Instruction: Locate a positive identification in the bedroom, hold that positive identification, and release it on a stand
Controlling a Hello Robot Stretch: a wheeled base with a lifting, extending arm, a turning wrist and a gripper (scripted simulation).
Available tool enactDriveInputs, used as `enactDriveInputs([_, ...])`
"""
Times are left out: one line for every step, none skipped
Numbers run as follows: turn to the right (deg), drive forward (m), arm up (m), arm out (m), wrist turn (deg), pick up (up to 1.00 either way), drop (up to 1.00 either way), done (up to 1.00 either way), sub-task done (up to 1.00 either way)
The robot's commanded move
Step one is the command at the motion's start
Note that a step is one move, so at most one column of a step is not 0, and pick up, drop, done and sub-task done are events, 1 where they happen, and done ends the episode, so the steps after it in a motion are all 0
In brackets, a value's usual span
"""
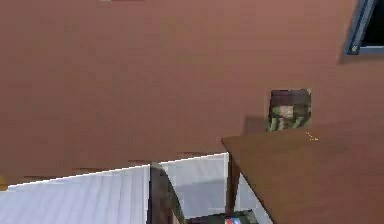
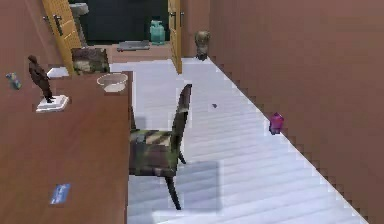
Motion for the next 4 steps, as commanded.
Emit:
enactDriveInputs([42.0, 0.00, 0.00, 0.00, 0.0, 0.00, 0.00, 0.00, 0.00])
enactDriveInputs([0.0, 0.15, 0.00, 0.00, 0.0, 0.00, 0.00, 0.00, 0.00])
enactDriveInputs([-45.0, 0.00, 0.00, 0.00, 0.0, 0.00, 0.00, 0.00, 0.00])
enactDriveInputs([-30.0, 0.00, 0.00, 0.00, 0.0, 0.00, 0.00, 0.00, 0.00])
